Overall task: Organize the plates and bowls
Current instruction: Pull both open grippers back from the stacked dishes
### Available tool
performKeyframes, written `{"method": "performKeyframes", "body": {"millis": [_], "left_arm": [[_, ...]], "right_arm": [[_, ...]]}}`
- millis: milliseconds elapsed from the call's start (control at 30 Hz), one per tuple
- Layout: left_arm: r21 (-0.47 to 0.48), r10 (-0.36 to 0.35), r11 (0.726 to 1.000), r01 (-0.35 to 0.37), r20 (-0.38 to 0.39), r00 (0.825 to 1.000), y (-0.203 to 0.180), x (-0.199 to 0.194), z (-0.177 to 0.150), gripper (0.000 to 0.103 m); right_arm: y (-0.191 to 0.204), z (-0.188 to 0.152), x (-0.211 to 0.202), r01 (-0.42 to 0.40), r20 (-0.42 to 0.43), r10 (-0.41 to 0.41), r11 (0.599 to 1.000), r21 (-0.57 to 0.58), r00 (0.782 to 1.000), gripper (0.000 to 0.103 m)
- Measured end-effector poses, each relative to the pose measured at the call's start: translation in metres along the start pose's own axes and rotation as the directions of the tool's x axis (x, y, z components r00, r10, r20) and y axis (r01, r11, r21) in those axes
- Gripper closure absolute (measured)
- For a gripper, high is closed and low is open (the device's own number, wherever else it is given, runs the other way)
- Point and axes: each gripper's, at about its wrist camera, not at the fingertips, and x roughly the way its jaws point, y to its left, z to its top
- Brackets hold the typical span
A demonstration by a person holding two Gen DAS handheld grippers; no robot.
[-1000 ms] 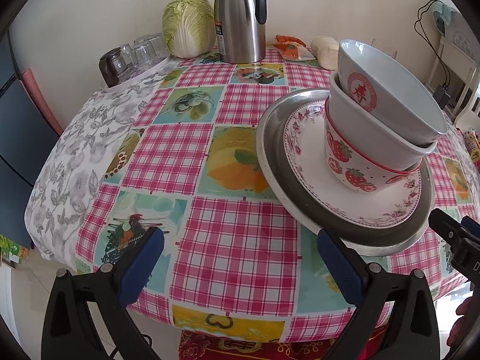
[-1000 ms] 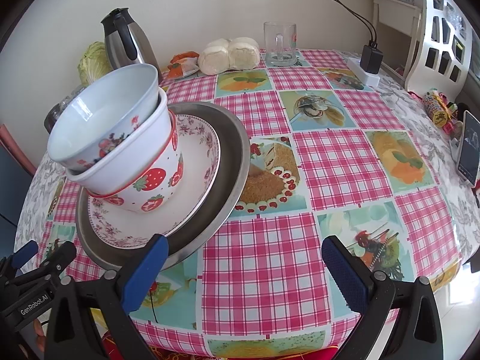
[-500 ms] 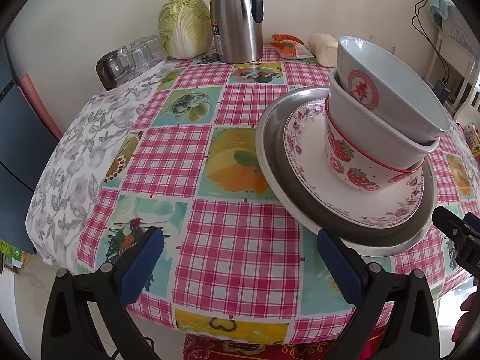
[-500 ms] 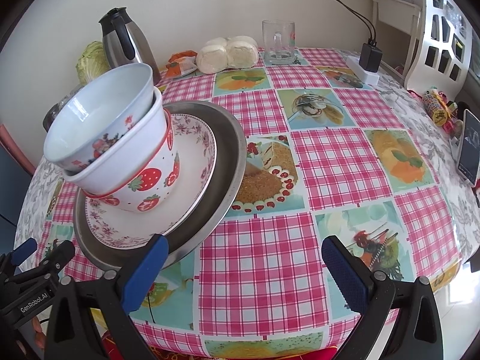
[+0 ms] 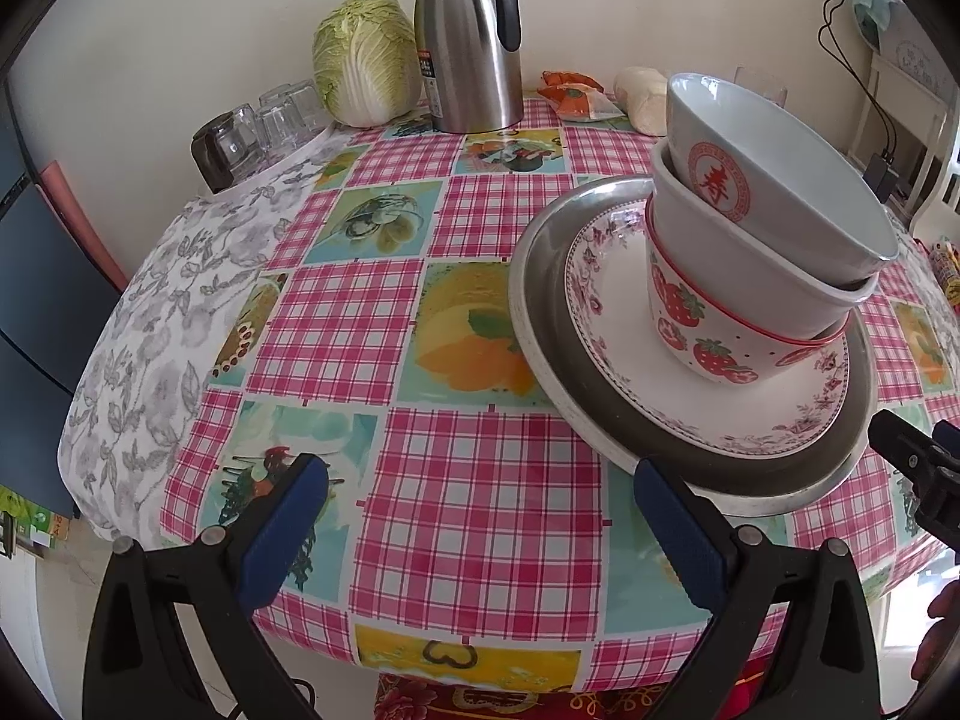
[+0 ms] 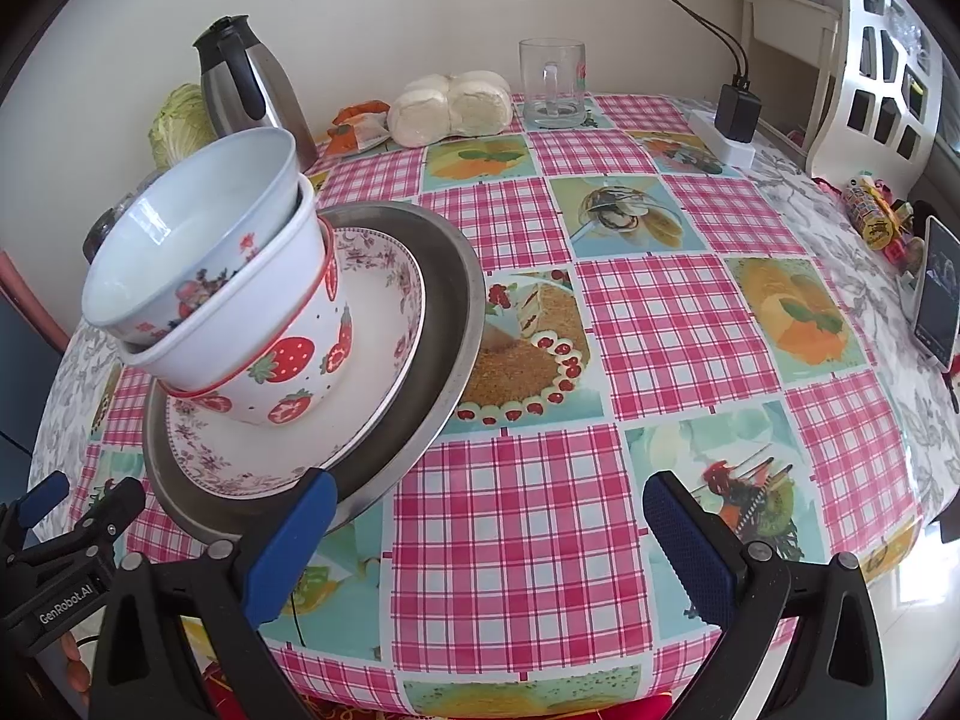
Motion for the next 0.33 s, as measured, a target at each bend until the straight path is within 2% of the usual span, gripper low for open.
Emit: {"method": "performKeyframes", "body": {"millis": [333], "left_arm": [[-0.035,-0.019,0.999,0.02,0.033,0.999,0.0048,-0.007,0.0003,0.001]], "right_arm": [[0.0001,-0.0002,0.0011,0.001,-0.006,-0.001,1.0,-0.004,1.0,0.0]]}}
